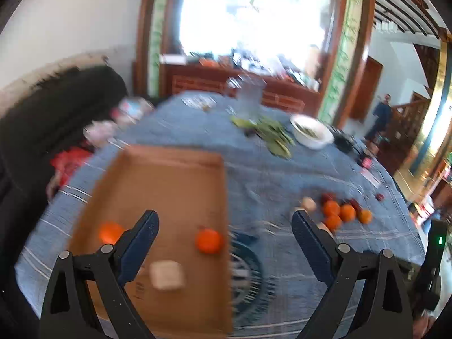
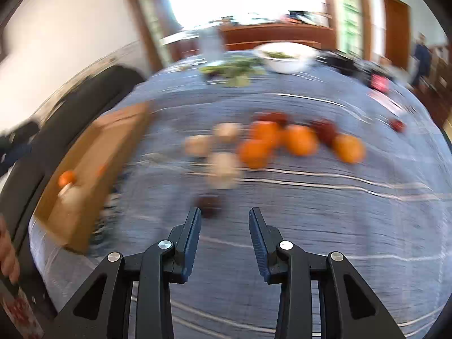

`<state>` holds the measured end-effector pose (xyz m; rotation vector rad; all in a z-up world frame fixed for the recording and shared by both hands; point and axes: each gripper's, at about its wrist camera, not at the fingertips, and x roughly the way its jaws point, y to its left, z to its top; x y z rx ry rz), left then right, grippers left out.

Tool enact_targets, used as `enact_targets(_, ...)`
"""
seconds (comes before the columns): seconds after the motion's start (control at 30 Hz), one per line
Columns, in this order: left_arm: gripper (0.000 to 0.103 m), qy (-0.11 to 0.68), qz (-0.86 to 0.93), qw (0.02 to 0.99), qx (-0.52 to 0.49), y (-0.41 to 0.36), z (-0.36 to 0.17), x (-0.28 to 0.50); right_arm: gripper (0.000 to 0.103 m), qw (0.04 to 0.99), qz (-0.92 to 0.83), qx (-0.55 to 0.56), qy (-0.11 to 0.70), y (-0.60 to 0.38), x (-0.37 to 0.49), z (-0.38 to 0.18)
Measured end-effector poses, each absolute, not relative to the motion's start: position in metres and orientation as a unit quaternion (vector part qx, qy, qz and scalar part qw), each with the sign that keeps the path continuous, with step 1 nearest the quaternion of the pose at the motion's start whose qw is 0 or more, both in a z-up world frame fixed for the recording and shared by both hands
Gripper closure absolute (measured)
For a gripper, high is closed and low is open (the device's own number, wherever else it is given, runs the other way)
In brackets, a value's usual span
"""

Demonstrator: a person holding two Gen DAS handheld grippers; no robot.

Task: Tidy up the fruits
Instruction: 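Grasp a dark plum with the left gripper while the right gripper grasps a mandarin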

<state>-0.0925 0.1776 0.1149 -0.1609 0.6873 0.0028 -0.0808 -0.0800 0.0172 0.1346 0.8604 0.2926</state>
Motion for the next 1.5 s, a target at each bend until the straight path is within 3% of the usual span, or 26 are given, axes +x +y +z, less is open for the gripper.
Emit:
enact_targets(0.3,0.009,0.393,-0.069,0.916,-0.044,0.103,0.08,-0.071,0.065,0.902,0.08,0.1,0.413,-0.153,-0.053,0.015)
enact_targets(0.83,0.009,0.44,-0.138,0.886,0.053,0.033,0.02,-0.045,0.059,0.9,0.038,0.116,0.419,-0.178,0.007,0.003)
enact_targets(0.9,0.016,0.445,-0.142,0.883,0.05,0.032,0.016,-0.042,0.06,0.898,0.04,0.117,0.423,-0.178,0.013,-0.001)
enact_targets(0.97,0.04,0.456,-0.147,0.877,0.046,0.031,0.013,-0.038,0.06,0.893,0.041,0.125,0.43,-0.179,0.017,-0.006)
enact_targets(1.1,0.055,0.457,-0.148,0.876,0.042,0.03,0.009,-0.035,0.06,0.895,0.048,0.129,0.424,-0.182,0.018,-0.006)
enact_targets(1.17,0.075,0.457,-0.162,0.874,0.036,0.03,0.01,-0.036,0.06,0.896,0.051,0.128,0.423,-0.182,0.018,-0.006)
enact_targets(1.2,0.077,0.456,-0.166,0.874,0.035,0.028,0.011,-0.037,0.067,0.896,0.053,0.129,0.422,-0.182,0.018,-0.006)
enact_targets(1.5,0.079,0.429,-0.143,0.892,0.017,0.046,0.031,-0.054,0.068,0.899,0.062,0.137,0.412,-0.183,0.004,0.002)
